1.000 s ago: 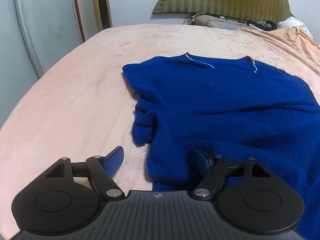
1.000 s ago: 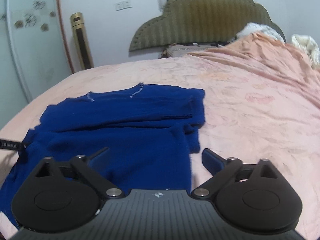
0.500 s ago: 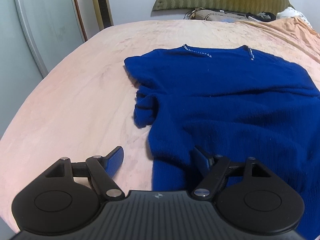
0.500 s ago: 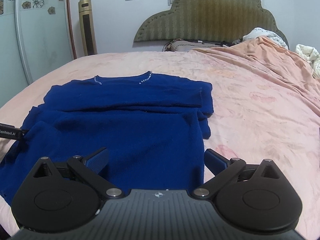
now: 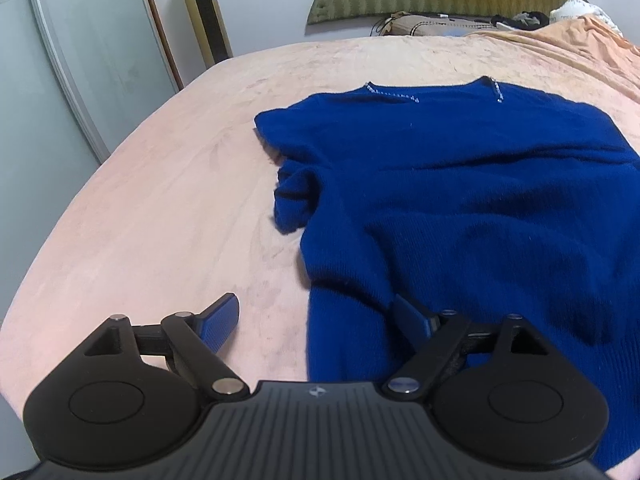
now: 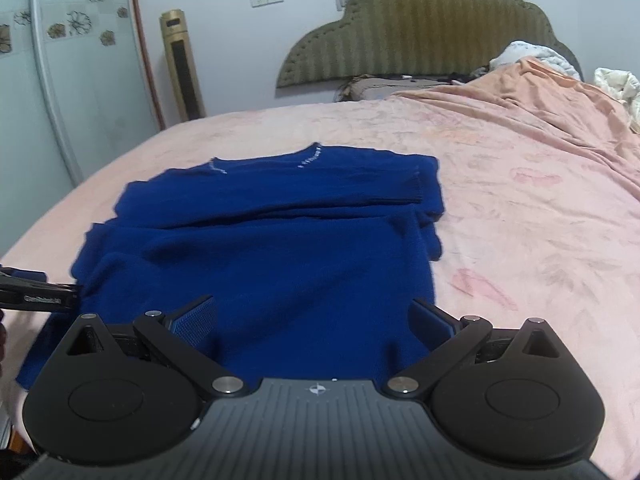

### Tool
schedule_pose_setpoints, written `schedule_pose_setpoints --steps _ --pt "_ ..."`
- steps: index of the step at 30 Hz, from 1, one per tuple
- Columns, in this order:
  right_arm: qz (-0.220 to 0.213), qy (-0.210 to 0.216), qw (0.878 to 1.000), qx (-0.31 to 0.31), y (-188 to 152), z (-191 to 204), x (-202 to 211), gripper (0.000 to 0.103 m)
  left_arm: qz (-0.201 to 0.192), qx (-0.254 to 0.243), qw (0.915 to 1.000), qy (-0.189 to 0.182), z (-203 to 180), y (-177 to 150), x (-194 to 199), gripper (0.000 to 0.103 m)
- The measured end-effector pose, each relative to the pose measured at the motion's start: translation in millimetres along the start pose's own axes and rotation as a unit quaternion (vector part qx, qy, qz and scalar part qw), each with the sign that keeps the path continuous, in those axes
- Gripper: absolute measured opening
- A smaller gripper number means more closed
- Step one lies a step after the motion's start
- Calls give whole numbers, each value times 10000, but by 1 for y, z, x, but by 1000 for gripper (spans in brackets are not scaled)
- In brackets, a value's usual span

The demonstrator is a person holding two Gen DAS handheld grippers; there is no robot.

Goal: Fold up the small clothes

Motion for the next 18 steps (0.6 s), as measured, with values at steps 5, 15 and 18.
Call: schedule_pose_setpoints --steps 5,15,18 --pt "-52 18 9994 354 -1 10 7 103 83 -54 9999 20 0 -6 3 85" --pt "-3 100 9986 528 -7 18 15 103 69 -70 10000 -2 0 -13 10 85" --pt "-85 82 9979 633 -8 21 18 102 96 27 9999 -73 3 -15 12 85"
Point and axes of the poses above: each gripper's, at about its wrist camera, not at the fingertips, and x roughly against the way its jaws point, z to its left, y to its top, the point moved 4 cm from there along -x, roughly the way its jaws point, and after that the axes turned 12 degrees about -z, right-handed, at the moved point
